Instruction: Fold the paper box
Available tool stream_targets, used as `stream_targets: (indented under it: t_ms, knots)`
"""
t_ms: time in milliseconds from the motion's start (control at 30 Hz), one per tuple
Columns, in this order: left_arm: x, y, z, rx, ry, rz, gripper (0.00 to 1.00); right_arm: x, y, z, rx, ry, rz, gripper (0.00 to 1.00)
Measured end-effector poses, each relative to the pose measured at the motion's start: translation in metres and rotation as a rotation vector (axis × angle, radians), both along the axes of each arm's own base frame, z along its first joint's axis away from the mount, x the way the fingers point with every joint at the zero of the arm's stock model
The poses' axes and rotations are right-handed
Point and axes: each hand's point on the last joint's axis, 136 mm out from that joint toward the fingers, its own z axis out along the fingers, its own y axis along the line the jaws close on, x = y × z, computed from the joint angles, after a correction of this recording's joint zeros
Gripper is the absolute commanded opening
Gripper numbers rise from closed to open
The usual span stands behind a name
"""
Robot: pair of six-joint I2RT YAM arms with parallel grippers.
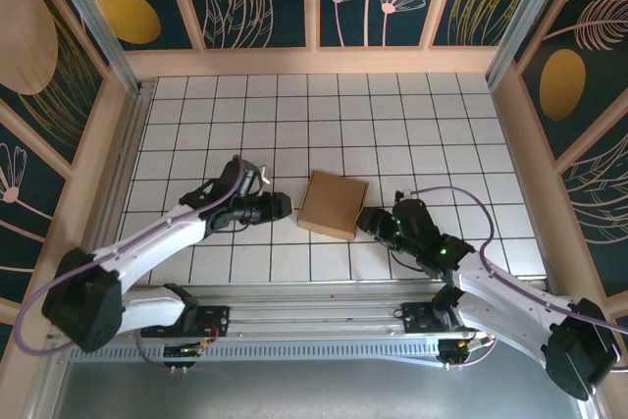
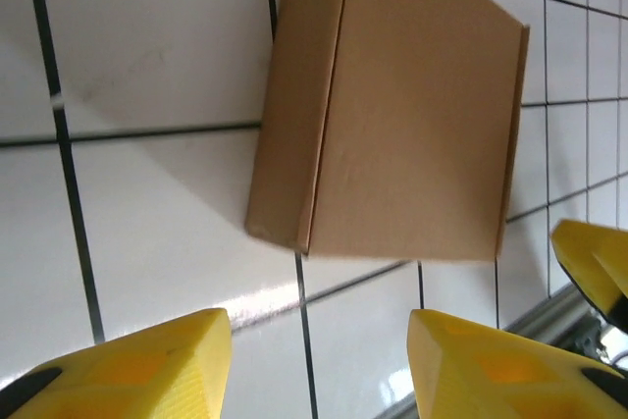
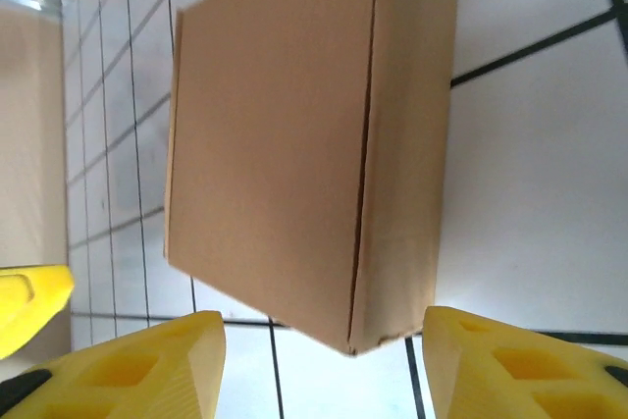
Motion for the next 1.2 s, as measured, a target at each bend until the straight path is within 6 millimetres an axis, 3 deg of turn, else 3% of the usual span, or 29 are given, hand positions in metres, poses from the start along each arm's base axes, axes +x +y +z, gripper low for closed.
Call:
stream_targets:
  t_ms: [100, 300, 400, 567, 667, 867, 1100, 1200]
  knots:
    - [0.022, -0.013, -0.01, 0.004, -0.012, 0.005, 0.55, 0.016, -0.007, -0.007, 0.008, 0.018, -0.072, 0.56]
    - [0.047, -0.033, -0.037, -0.004, -0.005, -0.003, 0.55, 0.036, -0.004, -0.046, -0.039, 0.114, -0.082, 0.42]
    - [0.054, -0.04, -0.046, -0.016, -0.004, -0.008, 0.5, 0.056, 0.012, -0.04, -0.017, 0.079, -0.055, 0.34]
    - [0.067, -0.041, -0.062, -0.011, 0.006, 0.022, 0.38, 0.092, 0.022, -0.039, -0.005, 0.036, -0.063, 0.33]
    - [0.086, -0.043, -0.061, -0.016, -0.013, 0.055, 0.36, 0.116, 0.031, -0.041, -0.019, 0.022, -0.06, 0.32]
    - [0.153, -0.032, -0.058, -0.015, -0.066, 0.159, 0.33, 0.177, 0.038, -0.039, -0.008, -0.023, -0.074, 0.31]
    - [0.246, -0.025, -0.057, -0.063, -0.133, 0.239, 0.33, 0.267, 0.038, -0.036, 0.036, -0.086, -0.08, 0.29]
    - [0.277, -0.021, -0.056, -0.096, -0.157, 0.254, 0.33, 0.296, 0.04, -0.034, 0.05, -0.104, -0.063, 0.3]
